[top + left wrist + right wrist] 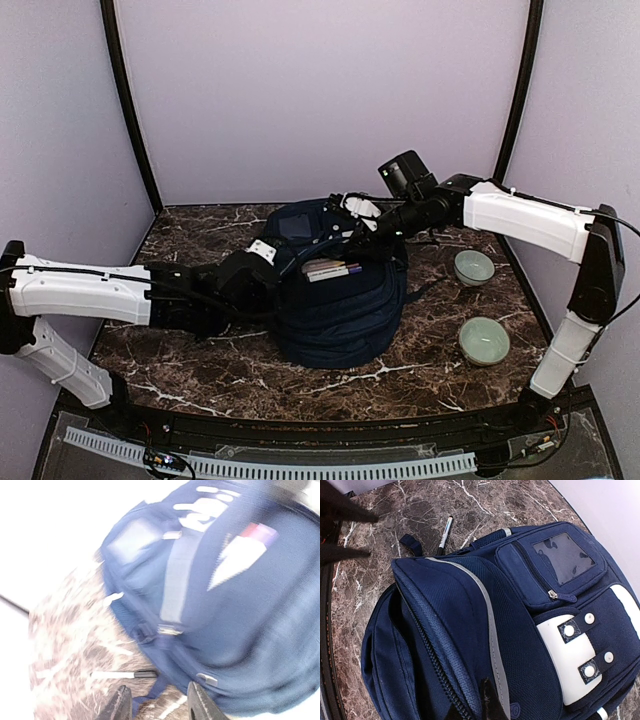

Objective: Pack the student bag
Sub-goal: Pick up the pen at the center of the board.

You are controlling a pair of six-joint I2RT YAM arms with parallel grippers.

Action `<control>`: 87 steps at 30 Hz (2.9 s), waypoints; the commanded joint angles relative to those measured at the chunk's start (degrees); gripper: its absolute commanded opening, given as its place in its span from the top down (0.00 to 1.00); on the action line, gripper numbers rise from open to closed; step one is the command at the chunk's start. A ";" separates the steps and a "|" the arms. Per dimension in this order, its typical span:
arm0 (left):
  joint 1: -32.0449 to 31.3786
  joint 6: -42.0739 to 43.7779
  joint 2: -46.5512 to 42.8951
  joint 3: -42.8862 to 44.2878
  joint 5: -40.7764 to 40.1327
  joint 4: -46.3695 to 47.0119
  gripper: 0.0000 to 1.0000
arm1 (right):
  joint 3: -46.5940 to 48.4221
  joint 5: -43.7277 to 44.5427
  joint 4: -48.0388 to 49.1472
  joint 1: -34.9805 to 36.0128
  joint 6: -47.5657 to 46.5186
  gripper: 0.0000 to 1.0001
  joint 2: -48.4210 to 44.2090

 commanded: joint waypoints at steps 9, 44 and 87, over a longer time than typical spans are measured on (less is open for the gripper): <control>21.47 -35.64 -3.19 -0.02 14.74 -7.82 0.48 | -0.28 -0.65 3.44 0.19 -0.53 1.00 -0.49; 39.79 -72.67 16.42 10.54 40.87 -18.33 0.66 | -1.20 -1.12 3.75 0.19 -1.00 1.00 -1.38; 44.63 -68.81 25.99 15.08 48.51 -21.74 1.00 | -1.36 -1.13 3.57 0.19 -1.40 1.00 -0.46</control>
